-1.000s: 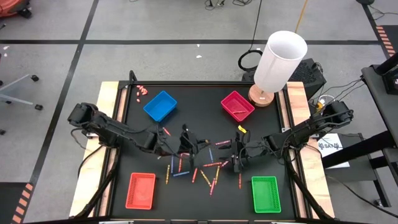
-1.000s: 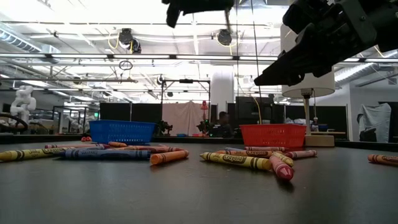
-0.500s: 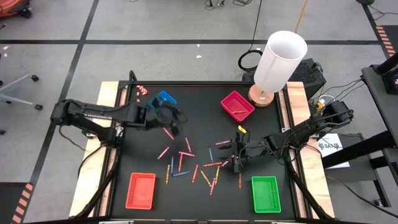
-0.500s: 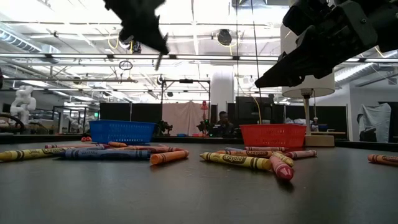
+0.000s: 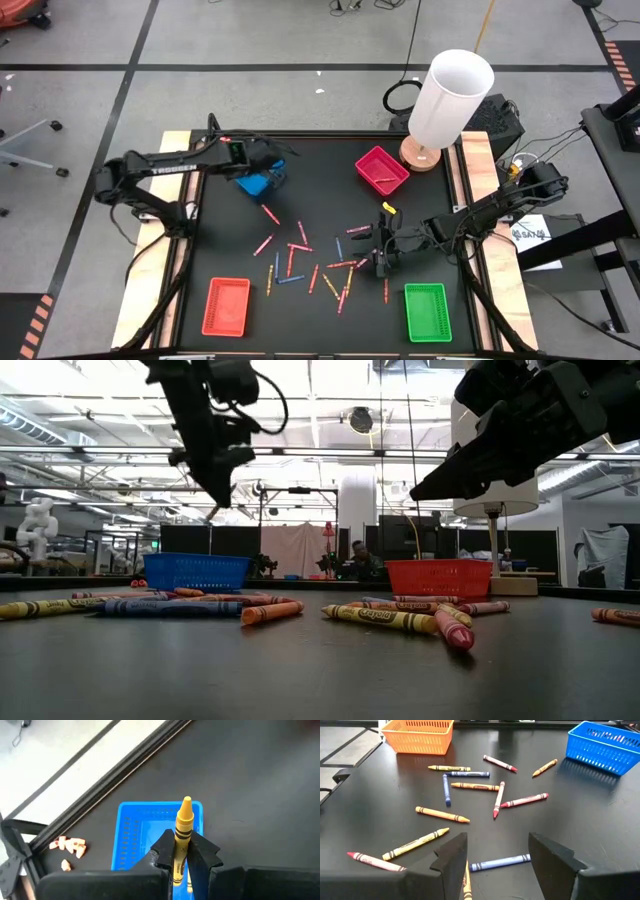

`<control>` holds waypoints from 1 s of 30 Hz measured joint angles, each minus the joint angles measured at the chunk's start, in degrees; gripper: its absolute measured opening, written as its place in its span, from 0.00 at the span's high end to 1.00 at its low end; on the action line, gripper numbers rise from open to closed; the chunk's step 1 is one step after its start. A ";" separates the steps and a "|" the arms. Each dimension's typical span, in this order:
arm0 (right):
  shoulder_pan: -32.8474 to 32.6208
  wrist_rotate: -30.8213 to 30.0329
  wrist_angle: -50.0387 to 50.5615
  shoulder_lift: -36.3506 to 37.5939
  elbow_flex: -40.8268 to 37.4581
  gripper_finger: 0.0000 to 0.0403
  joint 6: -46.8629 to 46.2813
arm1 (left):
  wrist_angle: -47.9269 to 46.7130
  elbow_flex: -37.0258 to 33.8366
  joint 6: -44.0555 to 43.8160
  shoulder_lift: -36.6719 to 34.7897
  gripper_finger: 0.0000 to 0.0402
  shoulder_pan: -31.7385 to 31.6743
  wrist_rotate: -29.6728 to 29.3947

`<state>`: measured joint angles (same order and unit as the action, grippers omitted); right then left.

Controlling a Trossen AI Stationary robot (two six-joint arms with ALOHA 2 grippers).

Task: Sort crayons
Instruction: Put the yellow crayon into the blue bin

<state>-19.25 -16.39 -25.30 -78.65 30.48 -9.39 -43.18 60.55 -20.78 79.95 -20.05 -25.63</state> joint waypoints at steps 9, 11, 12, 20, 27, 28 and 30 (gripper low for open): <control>0.02 0.01 0.30 0.00 0.00 0.51 0.00 | -3.09 0.00 -0.08 6.41 0.92 -1.39 0.73; 0.02 -0.01 0.30 0.00 0.00 0.51 0.00 | -4.15 0.00 -0.46 7.63 0.92 -1.36 0.75; 0.02 -0.01 0.30 0.00 0.00 0.51 0.00 | -4.26 0.00 -0.42 8.29 0.92 -1.36 0.67; 0.00 0.00 0.33 0.00 0.00 0.51 0.00 | -4.52 0.00 -1.34 11.86 0.92 -1.64 -1.45; 0.02 0.01 0.35 0.00 0.00 0.51 0.00 | -4.54 0.00 -4.15 12.48 0.84 -2.11 -2.79; 0.02 0.00 0.35 0.00 0.00 0.51 0.00 | -4.54 0.00 -4.41 12.48 0.82 -2.11 -3.13; 0.01 0.00 0.35 0.00 0.00 0.51 0.00 | -4.52 0.00 -4.42 12.47 0.78 -2.11 -3.22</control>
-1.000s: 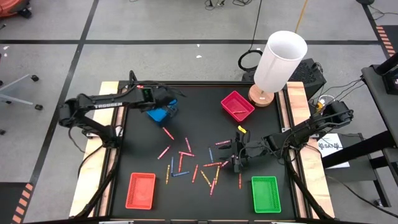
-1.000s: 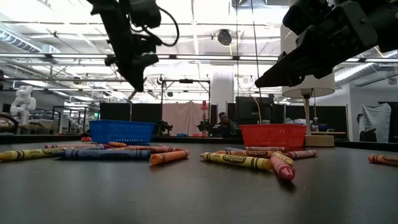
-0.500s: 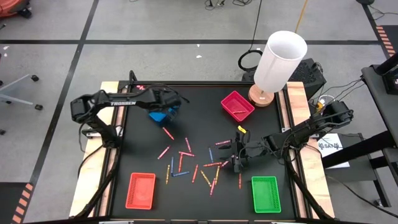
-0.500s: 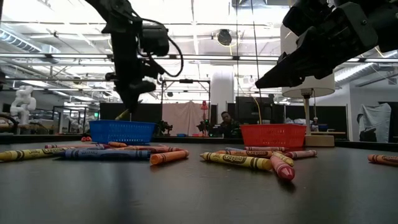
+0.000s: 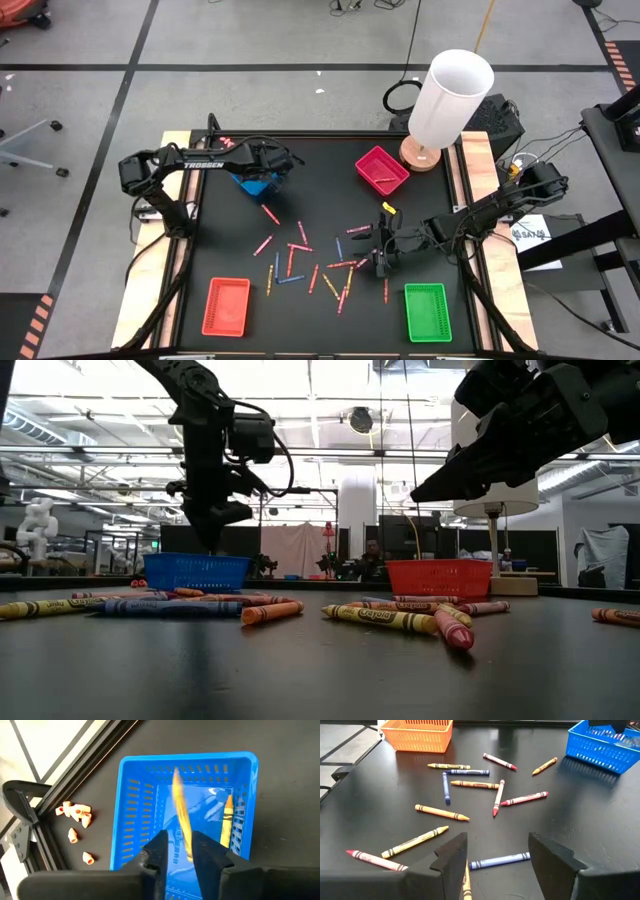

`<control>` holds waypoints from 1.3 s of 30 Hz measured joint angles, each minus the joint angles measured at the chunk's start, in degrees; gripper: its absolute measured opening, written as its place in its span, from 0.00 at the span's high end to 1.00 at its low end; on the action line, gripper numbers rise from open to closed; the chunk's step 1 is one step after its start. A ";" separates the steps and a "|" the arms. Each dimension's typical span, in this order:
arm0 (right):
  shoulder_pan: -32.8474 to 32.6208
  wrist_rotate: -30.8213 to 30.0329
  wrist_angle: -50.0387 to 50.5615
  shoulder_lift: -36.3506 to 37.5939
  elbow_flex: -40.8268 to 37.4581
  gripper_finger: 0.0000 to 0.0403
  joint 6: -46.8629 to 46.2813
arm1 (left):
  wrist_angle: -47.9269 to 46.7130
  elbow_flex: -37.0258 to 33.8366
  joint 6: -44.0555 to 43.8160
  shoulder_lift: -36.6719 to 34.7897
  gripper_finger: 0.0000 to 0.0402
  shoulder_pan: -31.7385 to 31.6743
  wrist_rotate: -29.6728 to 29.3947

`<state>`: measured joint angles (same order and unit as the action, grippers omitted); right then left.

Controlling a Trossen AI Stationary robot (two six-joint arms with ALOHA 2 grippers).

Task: Sort crayons
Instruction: Put the yellow crayon into the blue bin, then put the red crayon into the orange bin

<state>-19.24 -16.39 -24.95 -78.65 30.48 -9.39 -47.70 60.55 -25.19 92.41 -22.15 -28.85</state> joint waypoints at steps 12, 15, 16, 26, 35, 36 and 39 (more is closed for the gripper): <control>0.00 0.00 0.00 0.00 0.00 0.51 0.54 | 0.28 0.00 -6.89 -2.76 0.68 3.34 5.25; 0.00 -0.02 0.30 0.00 0.00 0.51 0.66 | 1.18 0.00 -9.34 -4.41 0.68 7.56 5.77; 0.00 -0.01 0.43 0.00 0.00 0.51 0.67 | 1.92 0.00 -10.20 -4.68 0.68 9.26 5.78; 0.17 -1.85 9.86 0.00 -0.02 0.51 4.10 | 17.88 0.04 -13.47 -5.39 0.68 29.51 -3.36; 1.47 -2.90 16.01 0.00 -0.02 0.51 13.41 | 30.47 0.02 -9.45 -4.54 0.68 40.27 -14.18; 1.62 -2.90 16.37 0.00 -0.02 0.51 14.49 | 31.83 0.02 -9.15 -4.14 0.68 40.74 -14.49; 2.43 -2.86 16.27 0.00 -0.02 0.51 15.54 | 33.88 0.04 -8.86 -2.75 0.68 41.76 -14.86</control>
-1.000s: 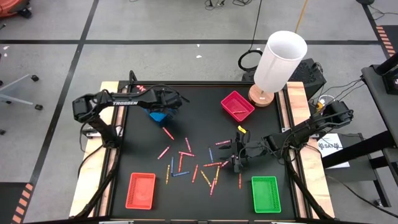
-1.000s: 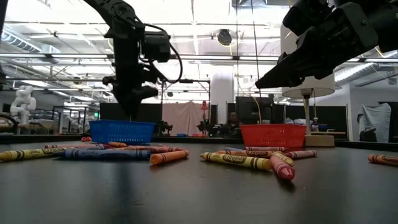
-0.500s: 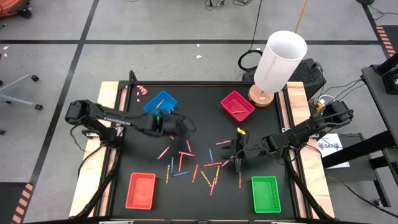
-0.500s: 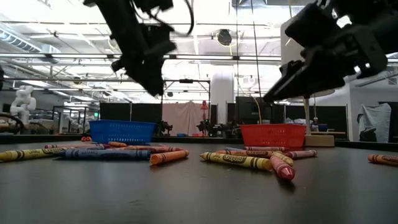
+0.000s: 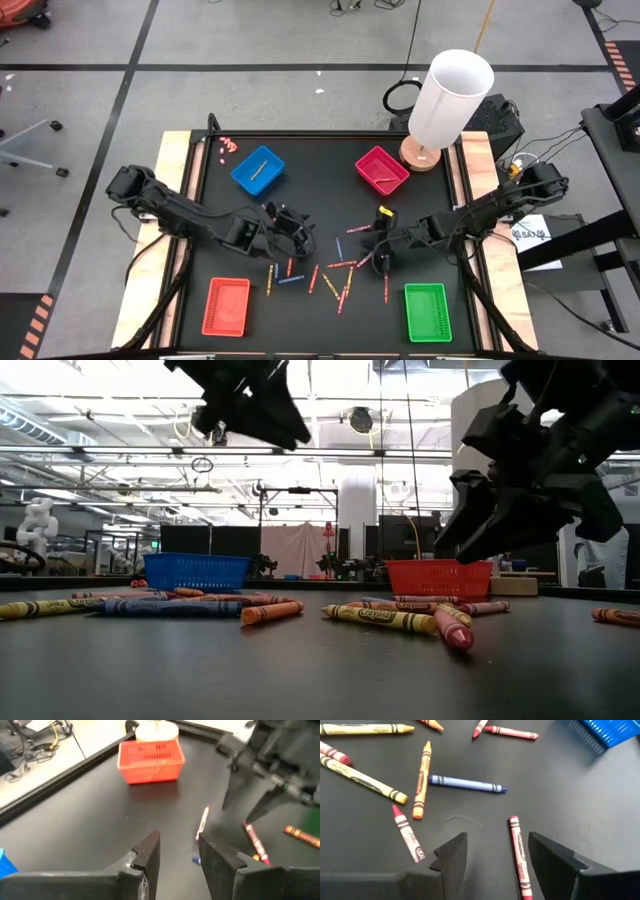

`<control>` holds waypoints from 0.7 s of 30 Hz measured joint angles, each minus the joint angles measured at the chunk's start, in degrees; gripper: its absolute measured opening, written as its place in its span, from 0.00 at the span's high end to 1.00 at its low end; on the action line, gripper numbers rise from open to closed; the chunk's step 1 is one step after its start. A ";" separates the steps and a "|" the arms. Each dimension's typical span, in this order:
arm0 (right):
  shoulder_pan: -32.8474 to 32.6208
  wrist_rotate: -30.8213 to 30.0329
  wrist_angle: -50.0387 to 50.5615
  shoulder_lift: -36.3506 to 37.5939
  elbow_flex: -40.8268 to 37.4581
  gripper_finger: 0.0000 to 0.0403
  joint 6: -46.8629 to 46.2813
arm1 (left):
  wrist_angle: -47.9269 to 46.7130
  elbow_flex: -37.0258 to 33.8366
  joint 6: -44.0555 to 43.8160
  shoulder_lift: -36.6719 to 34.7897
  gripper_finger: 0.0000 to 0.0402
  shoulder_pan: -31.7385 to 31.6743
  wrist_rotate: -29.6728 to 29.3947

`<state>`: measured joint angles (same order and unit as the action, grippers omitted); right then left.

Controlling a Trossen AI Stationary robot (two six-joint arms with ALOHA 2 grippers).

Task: Sort crayons
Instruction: Put the red crayon into the orange bin

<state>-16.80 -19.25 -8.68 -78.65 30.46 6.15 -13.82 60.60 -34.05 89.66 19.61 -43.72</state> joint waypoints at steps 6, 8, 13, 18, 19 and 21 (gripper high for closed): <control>2.47 0.00 -1.73 -0.29 0.00 0.51 -2.35 | 1.66 -0.02 -0.03 3.32 0.68 0.03 -0.06; 2.88 0.34 -1.95 -0.94 0.00 0.51 -2.42 | 1.82 -0.02 -0.01 4.29 0.68 -0.06 -0.05; 4.16 4.44 -4.61 -4.44 -0.02 0.51 -1.43 | 2.72 -0.02 -0.01 5.34 0.68 -0.08 0.05; 6.29 4.39 -7.89 -8.54 -0.04 0.51 -0.53 | 3.10 -0.02 -0.01 5.40 0.68 -0.08 0.19; 6.83 4.39 -8.46 -9.12 -0.04 0.51 -0.80 | 3.08 -0.02 -0.01 5.40 0.68 -0.08 0.21; 8.00 4.39 -8.17 -9.46 -0.05 0.51 -1.50 | 3.08 -0.02 -0.03 5.40 0.68 -0.08 0.21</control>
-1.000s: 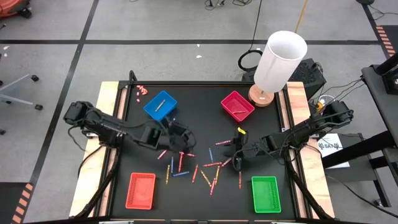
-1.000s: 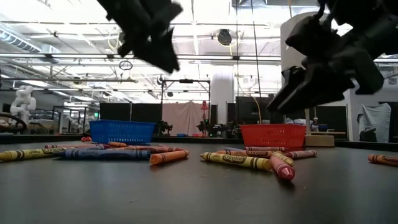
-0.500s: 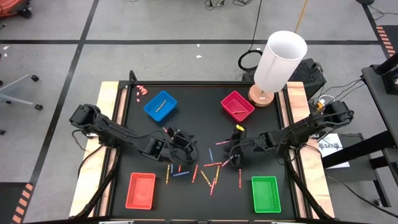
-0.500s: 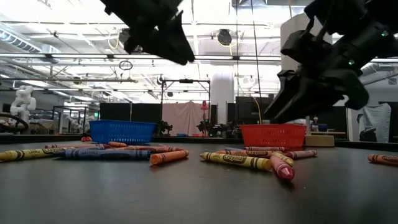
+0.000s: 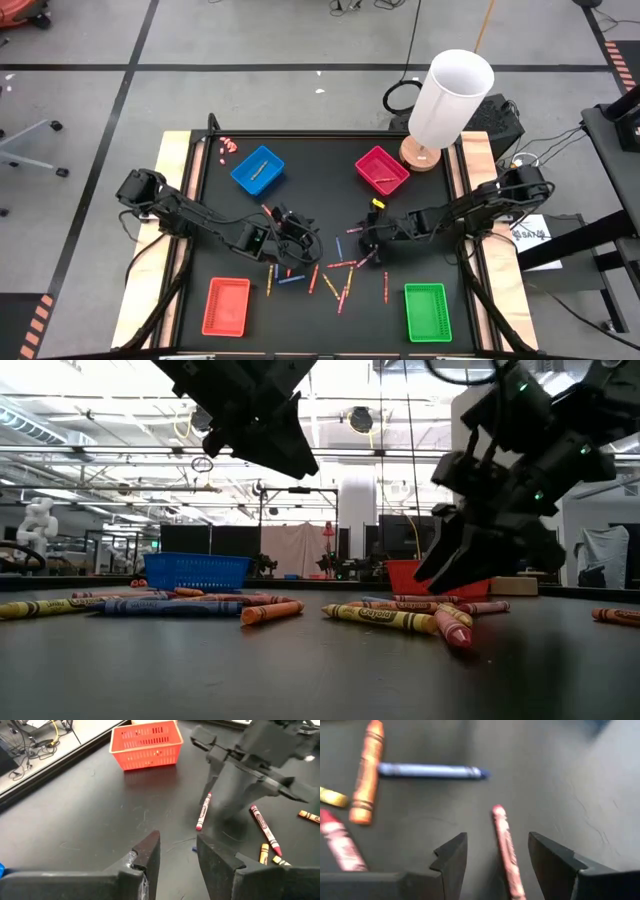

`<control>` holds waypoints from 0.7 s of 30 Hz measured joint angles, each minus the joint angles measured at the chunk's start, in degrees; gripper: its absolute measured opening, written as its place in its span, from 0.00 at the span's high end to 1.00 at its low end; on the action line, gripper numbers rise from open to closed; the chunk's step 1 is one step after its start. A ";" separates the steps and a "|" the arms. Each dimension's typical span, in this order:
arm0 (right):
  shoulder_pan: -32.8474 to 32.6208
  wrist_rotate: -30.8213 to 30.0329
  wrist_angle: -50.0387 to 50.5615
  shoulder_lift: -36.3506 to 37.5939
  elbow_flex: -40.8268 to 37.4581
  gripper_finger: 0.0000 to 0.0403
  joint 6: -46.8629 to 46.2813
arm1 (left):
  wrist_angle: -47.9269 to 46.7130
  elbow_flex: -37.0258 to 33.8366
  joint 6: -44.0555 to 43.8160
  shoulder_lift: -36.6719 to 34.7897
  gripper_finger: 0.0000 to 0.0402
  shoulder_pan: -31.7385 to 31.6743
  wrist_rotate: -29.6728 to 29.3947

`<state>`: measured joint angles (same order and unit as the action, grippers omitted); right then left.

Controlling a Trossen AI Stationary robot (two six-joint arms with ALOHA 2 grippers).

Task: Sort crayons
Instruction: Put the red crayon into the orange bin

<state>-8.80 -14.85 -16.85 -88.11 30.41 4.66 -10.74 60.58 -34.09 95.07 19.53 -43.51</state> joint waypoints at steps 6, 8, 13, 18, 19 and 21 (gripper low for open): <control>2.44 1.87 1.96 0.05 -0.02 0.53 -3.07 | 0.00 0.00 0.00 0.00 0.68 0.00 0.04; 2.87 4.80 2.81 0.08 -0.01 0.55 -3.08 | -0.02 0.00 0.00 0.00 0.68 0.00 0.11; 3.17 7.58 4.27 0.11 0.01 0.63 -2.63 | 0.00 0.00 -0.01 0.00 0.68 0.00 0.15; 3.33 7.74 5.40 0.11 0.07 0.71 -2.59 | 0.02 0.00 -0.07 0.00 0.68 0.00 0.15; 3.33 7.72 5.66 0.11 0.07 0.73 -2.57 | 0.02 0.00 -0.06 0.00 0.68 0.00 0.15; 3.33 7.73 6.20 0.11 0.07 0.76 -2.50 | 0.02 0.00 -0.07 0.00 0.68 0.00 0.15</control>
<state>-5.48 -7.12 -10.66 -88.01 30.48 2.15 -10.73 60.58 -34.15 95.07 19.53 -43.35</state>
